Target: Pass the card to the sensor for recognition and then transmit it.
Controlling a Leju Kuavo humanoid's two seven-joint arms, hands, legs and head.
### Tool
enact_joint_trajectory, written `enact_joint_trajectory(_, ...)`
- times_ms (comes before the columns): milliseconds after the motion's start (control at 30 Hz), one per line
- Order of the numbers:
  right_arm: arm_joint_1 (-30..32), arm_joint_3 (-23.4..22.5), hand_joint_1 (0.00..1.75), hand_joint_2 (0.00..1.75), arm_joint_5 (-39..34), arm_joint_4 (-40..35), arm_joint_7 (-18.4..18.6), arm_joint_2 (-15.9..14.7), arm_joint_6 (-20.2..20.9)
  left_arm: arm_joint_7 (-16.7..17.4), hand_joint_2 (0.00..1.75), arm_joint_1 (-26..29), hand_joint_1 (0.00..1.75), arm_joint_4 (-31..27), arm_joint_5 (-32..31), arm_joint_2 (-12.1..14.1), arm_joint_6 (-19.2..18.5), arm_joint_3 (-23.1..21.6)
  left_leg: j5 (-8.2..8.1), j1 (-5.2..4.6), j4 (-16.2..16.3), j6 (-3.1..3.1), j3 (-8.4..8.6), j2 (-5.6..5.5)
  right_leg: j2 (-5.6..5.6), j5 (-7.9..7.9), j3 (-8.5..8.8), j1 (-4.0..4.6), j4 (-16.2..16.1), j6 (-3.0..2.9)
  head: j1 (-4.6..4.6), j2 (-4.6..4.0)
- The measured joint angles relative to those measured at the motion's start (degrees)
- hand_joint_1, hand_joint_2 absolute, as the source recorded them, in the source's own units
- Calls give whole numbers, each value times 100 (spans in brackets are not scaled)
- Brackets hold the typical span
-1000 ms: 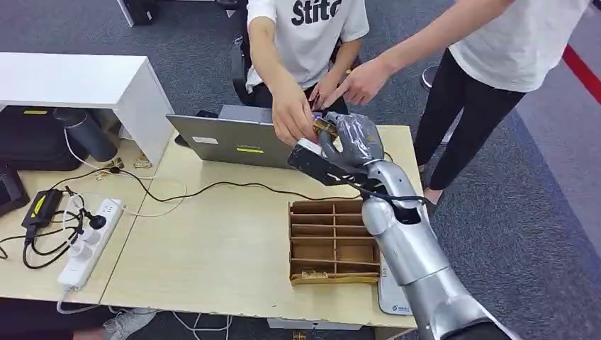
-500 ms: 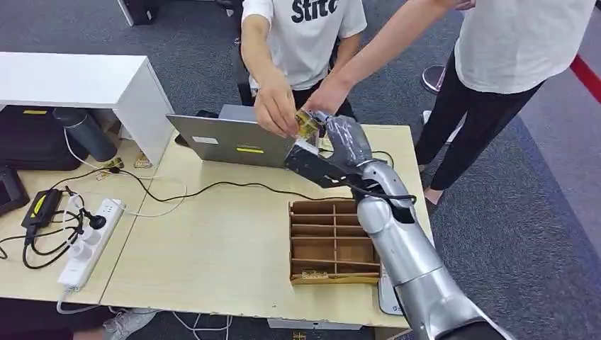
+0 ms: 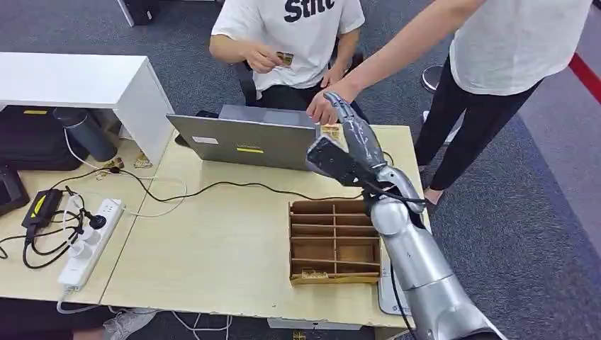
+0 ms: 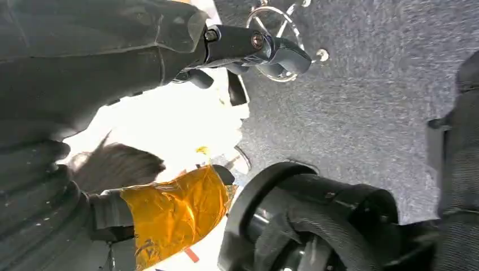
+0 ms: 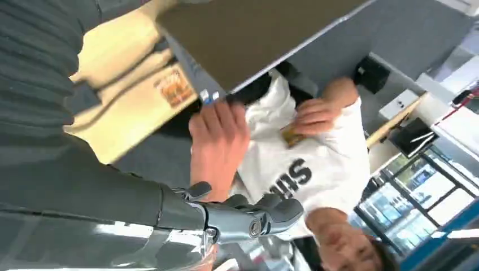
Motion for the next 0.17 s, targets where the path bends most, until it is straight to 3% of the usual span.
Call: enact_joint_trajectory(167,5,-647,0,175,-1356,112,9,0,514,39,175,74,0,0,0,-52,28,24,0,-1,0,0,0,-2,-2,0,1,0,-2,0,0,0)
